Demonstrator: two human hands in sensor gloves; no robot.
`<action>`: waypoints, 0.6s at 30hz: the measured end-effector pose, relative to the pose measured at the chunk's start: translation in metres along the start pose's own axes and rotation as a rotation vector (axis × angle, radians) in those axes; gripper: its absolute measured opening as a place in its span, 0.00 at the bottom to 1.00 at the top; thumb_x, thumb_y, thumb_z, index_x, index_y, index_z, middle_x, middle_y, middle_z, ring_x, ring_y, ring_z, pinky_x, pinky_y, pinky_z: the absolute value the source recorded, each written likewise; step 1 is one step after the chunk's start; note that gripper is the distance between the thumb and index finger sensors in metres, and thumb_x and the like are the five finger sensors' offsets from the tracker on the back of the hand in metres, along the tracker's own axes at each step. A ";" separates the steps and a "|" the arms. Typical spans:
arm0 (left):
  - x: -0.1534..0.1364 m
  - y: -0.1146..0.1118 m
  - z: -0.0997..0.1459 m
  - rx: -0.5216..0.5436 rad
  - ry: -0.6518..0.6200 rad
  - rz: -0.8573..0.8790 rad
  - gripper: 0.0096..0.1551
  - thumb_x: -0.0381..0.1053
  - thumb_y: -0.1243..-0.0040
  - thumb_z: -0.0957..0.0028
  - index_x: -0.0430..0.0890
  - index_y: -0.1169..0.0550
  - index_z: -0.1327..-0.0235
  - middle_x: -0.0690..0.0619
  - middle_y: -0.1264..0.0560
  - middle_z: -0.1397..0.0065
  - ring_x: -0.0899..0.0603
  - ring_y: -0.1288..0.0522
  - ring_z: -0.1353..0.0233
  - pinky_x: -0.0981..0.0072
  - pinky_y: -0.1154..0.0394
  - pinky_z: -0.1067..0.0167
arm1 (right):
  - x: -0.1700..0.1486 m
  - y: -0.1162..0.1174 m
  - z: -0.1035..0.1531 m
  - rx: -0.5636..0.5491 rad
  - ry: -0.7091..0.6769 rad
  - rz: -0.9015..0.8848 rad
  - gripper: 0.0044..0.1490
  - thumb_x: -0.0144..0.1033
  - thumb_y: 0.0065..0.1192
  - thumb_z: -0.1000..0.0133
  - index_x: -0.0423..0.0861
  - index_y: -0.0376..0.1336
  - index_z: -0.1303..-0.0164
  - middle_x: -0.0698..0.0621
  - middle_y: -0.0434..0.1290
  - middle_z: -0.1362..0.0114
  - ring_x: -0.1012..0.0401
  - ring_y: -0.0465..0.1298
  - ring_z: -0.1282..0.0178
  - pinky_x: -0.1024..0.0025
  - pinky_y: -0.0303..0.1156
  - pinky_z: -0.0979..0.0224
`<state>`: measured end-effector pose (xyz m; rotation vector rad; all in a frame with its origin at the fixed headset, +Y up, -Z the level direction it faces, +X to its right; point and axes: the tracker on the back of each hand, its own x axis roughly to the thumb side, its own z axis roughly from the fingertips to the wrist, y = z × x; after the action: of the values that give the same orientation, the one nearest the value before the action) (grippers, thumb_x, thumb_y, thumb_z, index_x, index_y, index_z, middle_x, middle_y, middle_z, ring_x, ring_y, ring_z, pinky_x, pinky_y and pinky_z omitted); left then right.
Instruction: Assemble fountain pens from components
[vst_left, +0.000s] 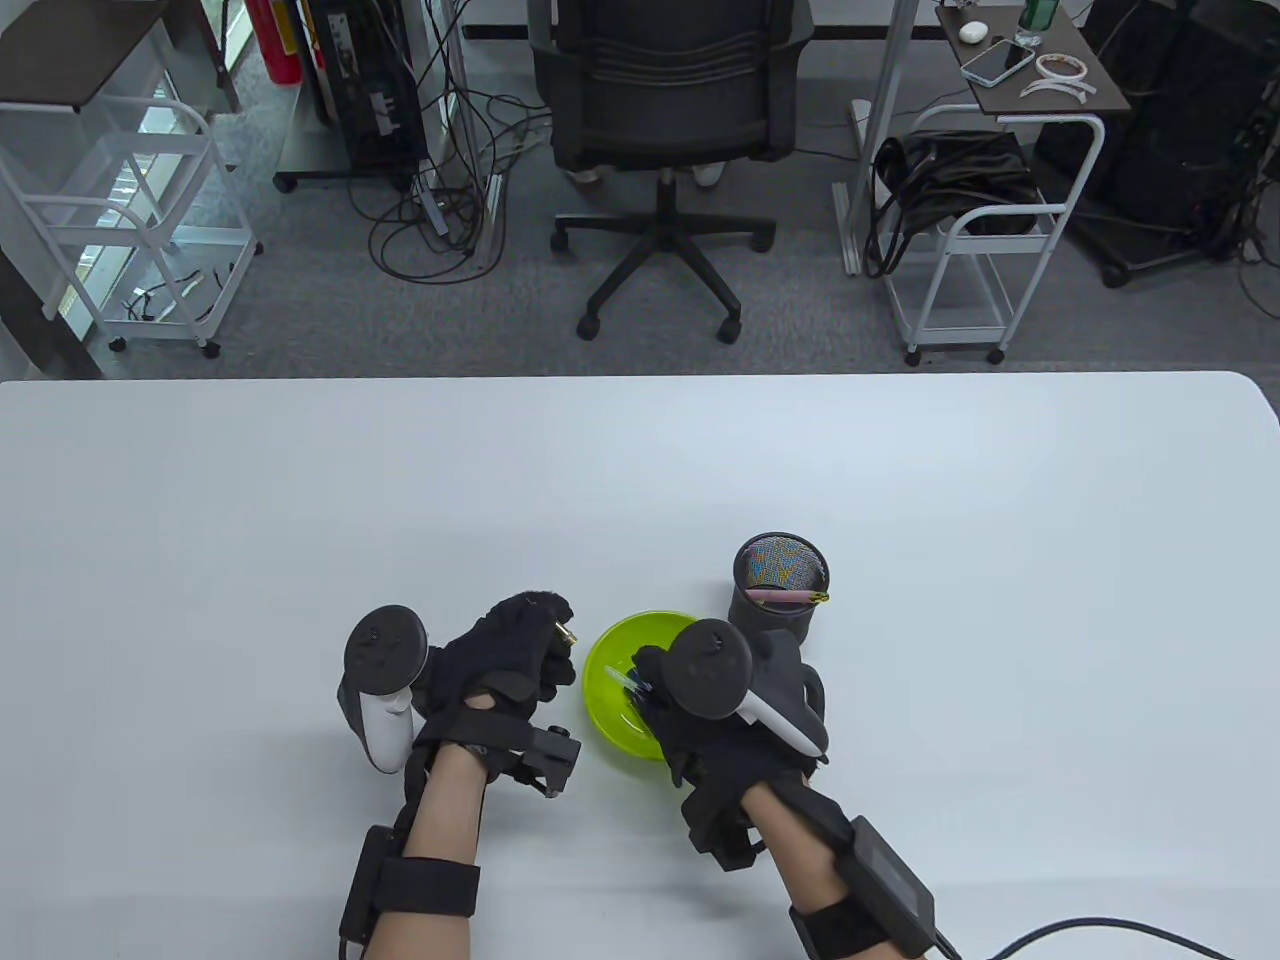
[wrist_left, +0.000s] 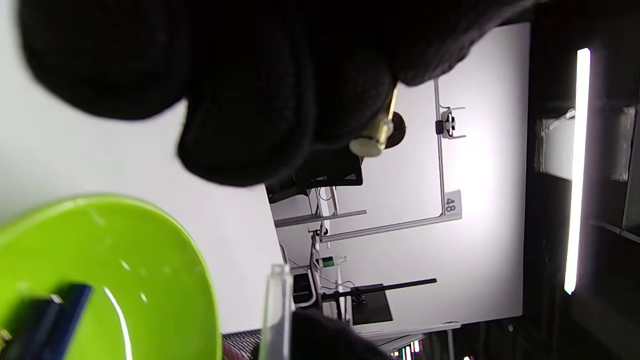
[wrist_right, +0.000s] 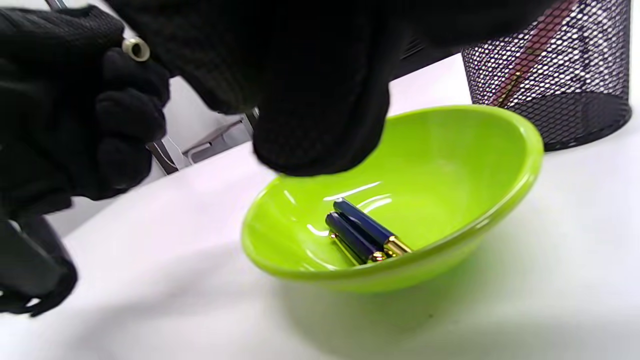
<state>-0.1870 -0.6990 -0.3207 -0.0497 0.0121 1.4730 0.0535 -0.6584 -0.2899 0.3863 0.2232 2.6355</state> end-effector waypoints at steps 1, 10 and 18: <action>-0.001 0.000 0.000 -0.004 0.006 0.025 0.25 0.52 0.46 0.44 0.39 0.22 0.42 0.45 0.17 0.50 0.45 0.15 0.57 0.50 0.19 0.60 | -0.001 0.000 0.002 -0.008 -0.010 -0.015 0.34 0.36 0.67 0.49 0.42 0.65 0.31 0.46 0.78 0.42 0.62 0.85 0.67 0.69 0.80 0.76; -0.002 -0.016 0.006 -0.069 0.007 0.101 0.25 0.53 0.47 0.43 0.40 0.23 0.41 0.47 0.17 0.49 0.46 0.15 0.57 0.51 0.19 0.58 | -0.012 -0.009 0.011 -0.119 -0.083 -0.179 0.29 0.42 0.63 0.49 0.43 0.71 0.40 0.47 0.80 0.53 0.62 0.84 0.74 0.67 0.79 0.77; 0.006 -0.024 0.014 -0.068 -0.040 0.038 0.25 0.54 0.49 0.42 0.41 0.24 0.40 0.47 0.18 0.47 0.46 0.16 0.55 0.51 0.20 0.56 | -0.012 -0.009 0.014 -0.154 -0.107 -0.162 0.29 0.44 0.63 0.49 0.43 0.72 0.41 0.47 0.81 0.54 0.61 0.84 0.73 0.66 0.79 0.76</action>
<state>-0.1631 -0.6952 -0.3066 -0.0754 -0.0692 1.5122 0.0716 -0.6547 -0.2818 0.4361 0.0150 2.4455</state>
